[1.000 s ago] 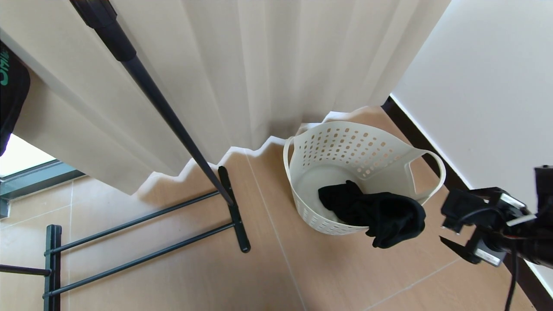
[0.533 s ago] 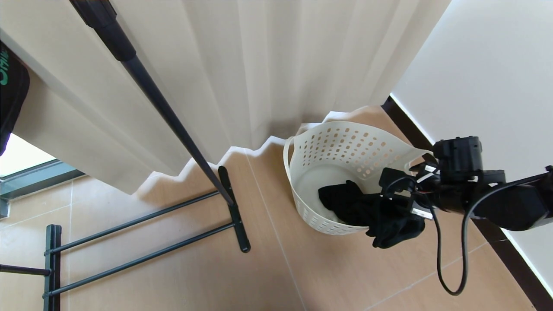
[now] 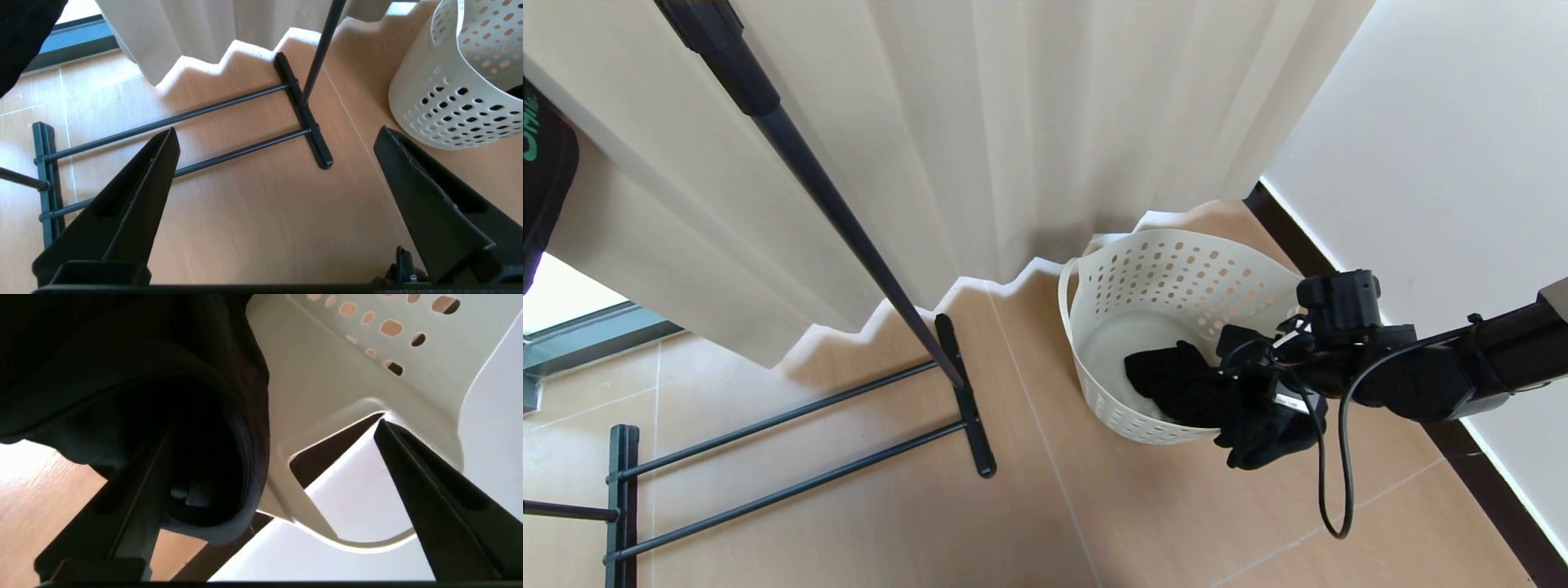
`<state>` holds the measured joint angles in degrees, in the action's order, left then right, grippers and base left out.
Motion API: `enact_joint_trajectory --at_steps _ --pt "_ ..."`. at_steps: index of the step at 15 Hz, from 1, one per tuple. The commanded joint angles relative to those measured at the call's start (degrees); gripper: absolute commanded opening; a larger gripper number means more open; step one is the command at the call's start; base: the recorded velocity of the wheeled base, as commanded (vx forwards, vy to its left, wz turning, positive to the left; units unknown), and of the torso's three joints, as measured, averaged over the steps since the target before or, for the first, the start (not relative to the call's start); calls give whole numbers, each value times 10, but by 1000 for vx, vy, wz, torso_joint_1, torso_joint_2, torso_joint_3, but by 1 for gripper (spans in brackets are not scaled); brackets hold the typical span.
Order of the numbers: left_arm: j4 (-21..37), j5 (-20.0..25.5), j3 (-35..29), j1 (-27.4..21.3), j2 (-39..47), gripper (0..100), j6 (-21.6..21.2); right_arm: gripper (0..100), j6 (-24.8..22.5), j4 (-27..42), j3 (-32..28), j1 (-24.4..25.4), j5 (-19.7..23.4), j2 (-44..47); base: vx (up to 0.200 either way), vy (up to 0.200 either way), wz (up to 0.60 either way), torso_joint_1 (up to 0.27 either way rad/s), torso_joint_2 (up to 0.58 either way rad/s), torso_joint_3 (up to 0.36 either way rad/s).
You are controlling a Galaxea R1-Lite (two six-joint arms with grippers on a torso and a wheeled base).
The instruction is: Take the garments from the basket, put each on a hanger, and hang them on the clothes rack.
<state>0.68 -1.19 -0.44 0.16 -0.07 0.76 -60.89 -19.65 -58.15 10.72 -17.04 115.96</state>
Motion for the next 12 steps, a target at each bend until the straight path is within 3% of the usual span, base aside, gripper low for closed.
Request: enact_joint_trajectory --at_steps 1,5,6,9,12 --pt "0 0 1 0 1 100 0 100 0 -10 -14 0 -7 19 0 0 0 0 0 0" --pt "0 0 0 0 1 100 0 100 1 -22 -47 -2 -13 40 0 0 0 0 0 0" --pt "0 0 0 0 1 100 0 0 2 -22 -50 -3 -13 40 0 0 0 0 0 0" --pt "0 0 0 0 1 100 0 0 50 -22 -35 -1 -12 29 0 0 0 0 0 0" --pt "0 0 0 0 1 100 1 0 192 -25 52 31 -7 -100 0 0 0 0 0 0"
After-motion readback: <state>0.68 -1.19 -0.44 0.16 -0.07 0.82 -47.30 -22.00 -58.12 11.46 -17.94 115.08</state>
